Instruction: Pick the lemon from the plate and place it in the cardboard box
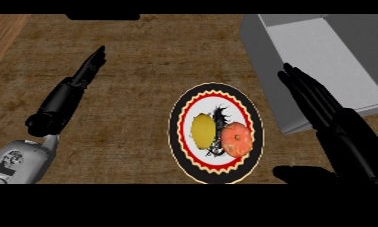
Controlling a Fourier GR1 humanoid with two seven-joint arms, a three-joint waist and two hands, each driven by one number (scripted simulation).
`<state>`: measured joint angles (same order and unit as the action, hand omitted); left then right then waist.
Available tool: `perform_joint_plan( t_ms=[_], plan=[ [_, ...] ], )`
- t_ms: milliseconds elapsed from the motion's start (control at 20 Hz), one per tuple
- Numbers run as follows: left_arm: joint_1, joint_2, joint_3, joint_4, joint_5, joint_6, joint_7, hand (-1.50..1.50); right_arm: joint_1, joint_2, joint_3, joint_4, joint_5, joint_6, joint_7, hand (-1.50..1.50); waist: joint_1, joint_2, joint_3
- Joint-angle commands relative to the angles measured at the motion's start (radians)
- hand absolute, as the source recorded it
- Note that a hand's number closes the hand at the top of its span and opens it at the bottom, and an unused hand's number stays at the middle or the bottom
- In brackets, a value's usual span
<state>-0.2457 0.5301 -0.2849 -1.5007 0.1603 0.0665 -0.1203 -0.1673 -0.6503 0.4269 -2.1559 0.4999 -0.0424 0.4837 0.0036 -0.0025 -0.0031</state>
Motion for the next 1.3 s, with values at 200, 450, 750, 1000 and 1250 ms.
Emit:
perform_joint_plan(
  t_ms=[200,450,750,1000,1250],
  plan=[
    [-0.057,-0.057,-0.018,0.033,-0.043,0.019,0.016,0.0,-0.216,0.051,0.212,-0.005,0.002,0.37,0.365,-1.5,0.008,0.003,-0.001],
    [0.004,-0.022,0.004,-0.011,-0.004,-0.041,0.006,0.0,-0.398,0.266,0.341,0.104,0.03,0.519,0.647,-1.5,0.027,-0.002,-0.001],
    [-0.001,-0.027,0.014,0.001,-0.04,-0.028,-0.003,0.0,-0.493,0.465,0.376,0.277,0.006,0.573,0.781,-1.5,0.016,-0.002,0.0],
    [-0.041,-0.024,0.05,0.011,-0.025,-0.054,0.012,0.0,-0.468,0.537,0.382,0.352,0.018,0.561,0.809,-1.5,0.001,-0.001,0.002],
    [0.019,-0.006,0.073,-0.008,-0.016,-0.075,0.017,0.0,-0.458,0.589,0.393,0.375,0.072,0.573,0.843,-1.5,-0.001,-0.004,0.002]
  ],
)
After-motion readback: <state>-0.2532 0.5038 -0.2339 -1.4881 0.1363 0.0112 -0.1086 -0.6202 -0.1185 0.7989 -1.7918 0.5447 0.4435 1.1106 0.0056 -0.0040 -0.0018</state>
